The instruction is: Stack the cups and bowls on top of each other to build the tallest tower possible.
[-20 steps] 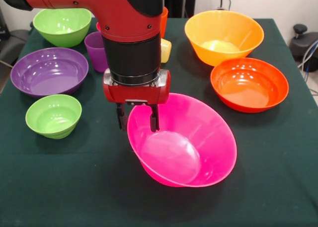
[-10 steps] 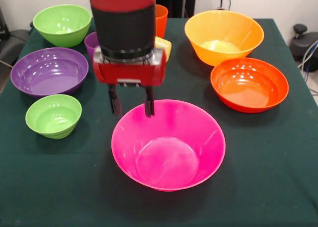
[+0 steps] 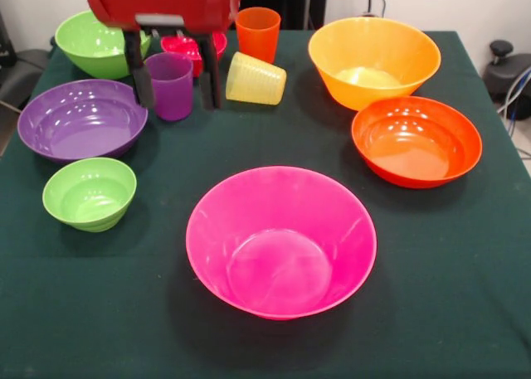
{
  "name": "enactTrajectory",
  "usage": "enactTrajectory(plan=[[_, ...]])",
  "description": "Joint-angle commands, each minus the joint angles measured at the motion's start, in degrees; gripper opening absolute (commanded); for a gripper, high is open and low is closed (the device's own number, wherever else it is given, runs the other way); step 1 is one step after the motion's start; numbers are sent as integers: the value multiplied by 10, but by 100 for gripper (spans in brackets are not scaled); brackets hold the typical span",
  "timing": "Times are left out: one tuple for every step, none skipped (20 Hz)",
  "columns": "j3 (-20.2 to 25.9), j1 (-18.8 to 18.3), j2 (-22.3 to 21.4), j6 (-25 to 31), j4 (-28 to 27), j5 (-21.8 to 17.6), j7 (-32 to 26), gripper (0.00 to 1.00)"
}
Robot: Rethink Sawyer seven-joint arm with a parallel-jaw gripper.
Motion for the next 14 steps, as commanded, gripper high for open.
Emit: enactTrajectory(plan=[[22, 22, -5, 17, 74, -25, -133, 100], [24, 27, 2, 3, 79, -31, -133, 100], [22, 31, 9, -11, 84, -34, -121, 100], [19, 38, 15, -20, 82, -40, -113, 100], [17, 43, 21, -26, 82, -44, -108, 100], [15, 47, 26, -33, 81, -46, -101, 100], [14, 51, 32, -34, 79, -47, -97, 100], [14, 53, 38, -39, 79, -45, -94, 100], [12, 56, 43, -36, 78, -42, -87, 100], [11, 58, 48, -33, 74, -41, -87, 100], [9, 60, 50, -37, 74, -42, -84, 100], [6, 62, 51, -40, 76, -43, -80, 100], [4, 64, 50, -45, 80, -43, -75, 100], [1, 66, 49, -50, 84, -44, -71, 100]])
